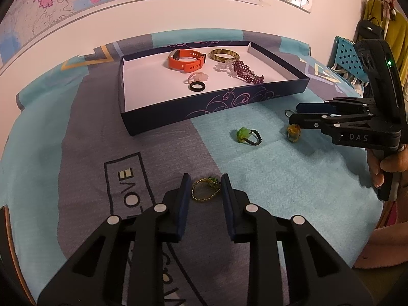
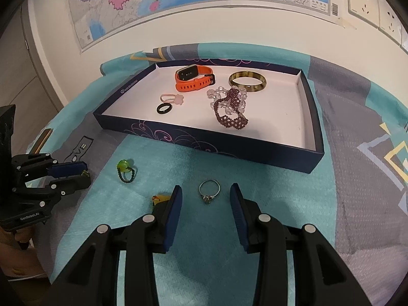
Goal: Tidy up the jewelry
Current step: 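Close the right tool on the silver ring while the left tool grasps the gold-green beaded bracelet, then lift and carry the silver ring and beaded bracelet with both tools into the box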
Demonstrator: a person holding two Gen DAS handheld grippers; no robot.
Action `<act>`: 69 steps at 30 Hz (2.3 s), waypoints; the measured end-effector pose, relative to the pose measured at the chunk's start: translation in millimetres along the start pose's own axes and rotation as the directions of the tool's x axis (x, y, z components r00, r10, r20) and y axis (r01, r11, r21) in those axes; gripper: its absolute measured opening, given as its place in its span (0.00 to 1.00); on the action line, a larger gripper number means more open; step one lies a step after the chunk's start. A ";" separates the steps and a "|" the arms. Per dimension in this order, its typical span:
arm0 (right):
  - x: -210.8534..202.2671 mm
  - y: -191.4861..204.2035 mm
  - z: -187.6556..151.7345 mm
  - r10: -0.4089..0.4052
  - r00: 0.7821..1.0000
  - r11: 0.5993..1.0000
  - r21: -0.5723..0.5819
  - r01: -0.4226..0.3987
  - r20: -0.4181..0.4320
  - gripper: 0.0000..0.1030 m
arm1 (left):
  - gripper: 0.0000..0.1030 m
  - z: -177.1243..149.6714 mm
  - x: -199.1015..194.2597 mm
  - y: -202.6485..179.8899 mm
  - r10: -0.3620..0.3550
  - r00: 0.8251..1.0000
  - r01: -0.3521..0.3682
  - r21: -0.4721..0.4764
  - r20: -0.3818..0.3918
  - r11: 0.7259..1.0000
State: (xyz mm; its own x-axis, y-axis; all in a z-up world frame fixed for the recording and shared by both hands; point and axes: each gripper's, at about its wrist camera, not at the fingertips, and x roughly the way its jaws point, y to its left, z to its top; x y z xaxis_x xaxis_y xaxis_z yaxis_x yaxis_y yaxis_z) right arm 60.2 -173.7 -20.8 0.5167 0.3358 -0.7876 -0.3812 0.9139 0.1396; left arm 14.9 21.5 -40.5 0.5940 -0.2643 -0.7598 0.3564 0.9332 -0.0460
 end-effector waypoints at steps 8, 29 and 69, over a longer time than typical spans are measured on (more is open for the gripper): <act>2.9 7.5 2.4 -0.046 0.999 0.998 -0.048 0.045 -0.007 0.30 | 0.24 0.9 0.6 -1.5 0.003 1.000 -0.003 -0.005 0.002 1.000; -9.1 -4.7 1.3 0.035 0.999 0.999 0.024 -0.036 0.031 0.14 | 0.21 5.4 -0.3 0.3 -0.005 1.000 0.005 -0.010 0.008 1.000; -22.6 -10.1 45.8 0.041 0.990 0.999 0.000 -0.041 0.133 0.14 | 0.21 68.2 -5.2 -7.2 -0.020 0.990 0.019 0.012 0.137 1.000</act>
State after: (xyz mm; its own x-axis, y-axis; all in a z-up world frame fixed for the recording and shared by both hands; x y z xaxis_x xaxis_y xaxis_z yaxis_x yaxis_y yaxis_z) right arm 87.6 -180.1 23.1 0.5982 0.4003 -0.6942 -0.4023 0.8992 0.1718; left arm 58.4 -0.5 8.0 0.6799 -0.3138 -0.6627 0.3762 0.9251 -0.0521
